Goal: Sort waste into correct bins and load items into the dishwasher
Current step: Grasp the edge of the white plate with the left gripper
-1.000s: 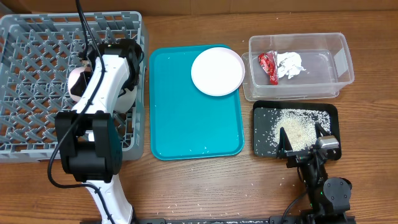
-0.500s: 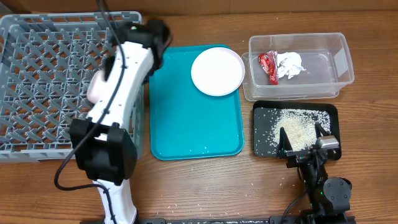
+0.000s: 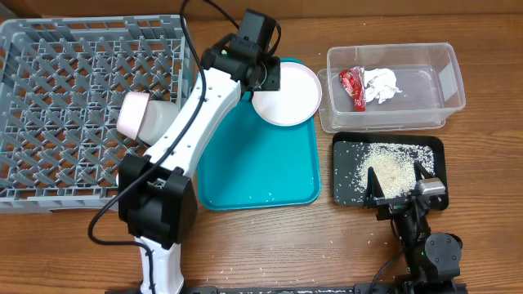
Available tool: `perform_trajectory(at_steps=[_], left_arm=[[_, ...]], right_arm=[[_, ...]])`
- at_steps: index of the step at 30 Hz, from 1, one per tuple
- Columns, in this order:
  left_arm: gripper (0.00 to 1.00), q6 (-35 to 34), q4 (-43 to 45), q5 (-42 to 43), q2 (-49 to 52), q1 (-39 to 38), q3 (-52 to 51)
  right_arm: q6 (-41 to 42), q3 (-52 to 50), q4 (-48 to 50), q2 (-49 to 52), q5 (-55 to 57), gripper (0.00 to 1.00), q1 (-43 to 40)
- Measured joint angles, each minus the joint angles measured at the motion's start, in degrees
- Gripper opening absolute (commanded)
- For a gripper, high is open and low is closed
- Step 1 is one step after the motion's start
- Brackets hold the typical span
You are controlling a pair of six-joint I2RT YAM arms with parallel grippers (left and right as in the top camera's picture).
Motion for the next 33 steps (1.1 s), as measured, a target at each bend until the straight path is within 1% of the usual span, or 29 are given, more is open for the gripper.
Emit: perform_trajectory(at_steps=[3,4,5,8,10,13,14,16,17,19,22,26,29,33], left_arm=[[0.52,-1.2,0.7,0.9,3.8,0.5,-1.1],[0.50,-1.4,0.6,1.6,5.4,0.7,-1.2],[0.46,-1.6,0.6,2.6,7.6,1.1,-1.4],[0.43,-2.6,-0.8,5.1,12.4,1.7,-1.8],[0.36,-3.1,-1.7,6.7,14.3,1.9,-2.1],[0.10,-4.0,-2.3,8.3,14.2,2.2,-2.1],[0.04,-4.3,-2.5,8.6,14.3,2.1,-2.1],[0.04,-4.5,-3.5,9.3,14.3,2.3,-2.0],[0.04,-4.3,-5.9,10.2,14.3,2.3,-1.7],[0.04,-4.3,-7.4,10.4,14.3,2.3,-1.1],[0.04,-4.3,-14.1,10.0,14.2,3.1,1.7],[0.04,-3.9,-24.9,3.5,12.4,5.3,7.6],[0.04,-3.1,-32.3,-6.2,7.3,7.9,12.2],[0.04,-2.5,-40.7,-23.9,-3.4,10.0,15.8]], right_arm=[[-0.1,0.0,0.0,0.0,0.0,1.00,0.0],[0.0,0.0,0.0,0.0,0.0,1.00,0.0],[0.0,0.0,0.0,0.0,0.0,1.00,0.0],[0.0,0.0,0.0,0.0,0.0,1.00,0.0],[0.0,0.0,0.0,0.0,0.0,1.00,0.0],[0.0,0.0,0.0,0.0,0.0,1.00,0.0],[0.0,0.0,0.0,0.0,0.0,1.00,0.0],[0.0,0.0,0.0,0.0,0.0,1.00,0.0],[0.0,0.0,0.0,0.0,0.0,1.00,0.0],[0.0,0.0,0.0,0.0,0.0,1.00,0.0],[-0.1,0.0,0.0,0.0,0.0,1.00,0.0],[0.0,0.0,0.0,0.0,0.0,1.00,0.0],[0.0,0.0,0.0,0.0,0.0,1.00,0.0],[0.0,0.0,0.0,0.0,0.0,1.00,0.0]])
